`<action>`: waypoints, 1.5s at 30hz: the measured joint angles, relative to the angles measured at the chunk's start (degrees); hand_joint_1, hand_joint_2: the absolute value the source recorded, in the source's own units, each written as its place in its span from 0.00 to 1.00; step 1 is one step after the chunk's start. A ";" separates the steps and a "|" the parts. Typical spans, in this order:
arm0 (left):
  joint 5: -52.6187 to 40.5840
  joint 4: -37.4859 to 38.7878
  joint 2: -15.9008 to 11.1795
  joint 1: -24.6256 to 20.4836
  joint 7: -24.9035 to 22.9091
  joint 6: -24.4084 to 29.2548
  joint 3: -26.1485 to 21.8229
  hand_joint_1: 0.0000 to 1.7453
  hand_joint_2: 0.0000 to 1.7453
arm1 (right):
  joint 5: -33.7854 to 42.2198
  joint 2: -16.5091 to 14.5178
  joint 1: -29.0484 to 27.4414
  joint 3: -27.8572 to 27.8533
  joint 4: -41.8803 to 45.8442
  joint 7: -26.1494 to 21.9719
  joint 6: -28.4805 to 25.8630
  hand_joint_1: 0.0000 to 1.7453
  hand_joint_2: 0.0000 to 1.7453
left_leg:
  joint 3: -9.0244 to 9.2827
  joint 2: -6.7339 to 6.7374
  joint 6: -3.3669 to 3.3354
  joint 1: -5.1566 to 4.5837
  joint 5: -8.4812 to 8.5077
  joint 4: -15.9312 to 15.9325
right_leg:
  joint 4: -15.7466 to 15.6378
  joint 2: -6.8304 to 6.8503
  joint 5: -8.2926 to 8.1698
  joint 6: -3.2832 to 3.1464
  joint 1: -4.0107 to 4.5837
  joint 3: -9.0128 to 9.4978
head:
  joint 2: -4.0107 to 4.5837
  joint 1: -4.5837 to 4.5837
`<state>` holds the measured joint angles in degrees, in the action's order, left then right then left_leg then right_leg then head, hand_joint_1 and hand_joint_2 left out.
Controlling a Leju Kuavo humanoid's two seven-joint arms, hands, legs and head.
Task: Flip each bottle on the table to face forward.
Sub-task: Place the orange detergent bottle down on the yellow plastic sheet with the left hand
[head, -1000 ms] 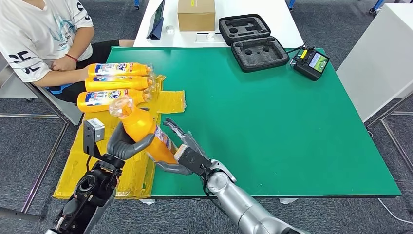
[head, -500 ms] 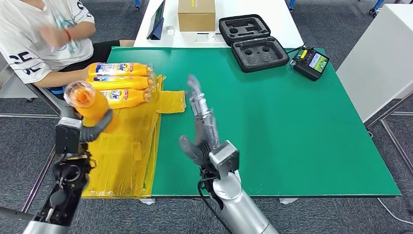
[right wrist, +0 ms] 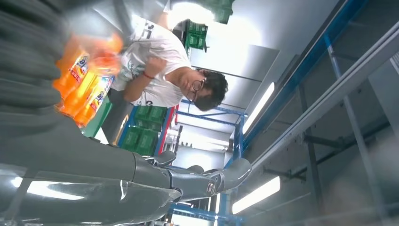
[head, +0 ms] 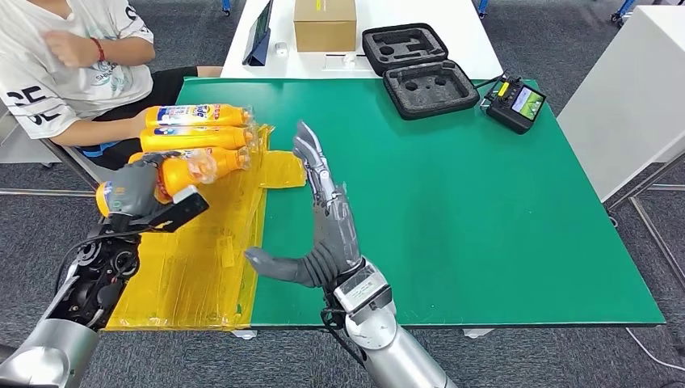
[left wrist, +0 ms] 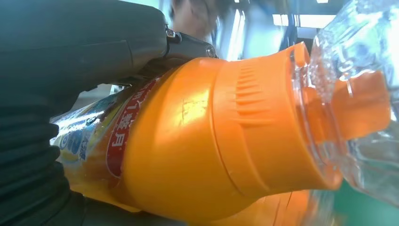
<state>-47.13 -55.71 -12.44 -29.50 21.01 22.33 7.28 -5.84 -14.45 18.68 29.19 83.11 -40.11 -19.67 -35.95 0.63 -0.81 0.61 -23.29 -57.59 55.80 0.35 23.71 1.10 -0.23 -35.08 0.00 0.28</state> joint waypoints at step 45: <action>8.54 14.89 -1.60 -7.44 9.56 -41.89 11.72 0.00 0.00 | 2.85 0.03 1.84 -0.05 -8.42 0.01 4.34 0.00 1.00 | 0.27 -0.12 0.01 0.01 0.00 0.02 | 0.00 0.03 0.01 -0.01 0.00 0.31 | 0.00 0.02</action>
<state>-38.59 -40.82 -14.03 -36.94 30.57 -19.56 19.01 -2.99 -14.42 20.51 29.14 74.69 -40.11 -15.32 -35.68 0.52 -0.80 0.62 -23.30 -57.57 55.79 0.37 23.72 1.10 -0.22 -34.77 0.00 0.30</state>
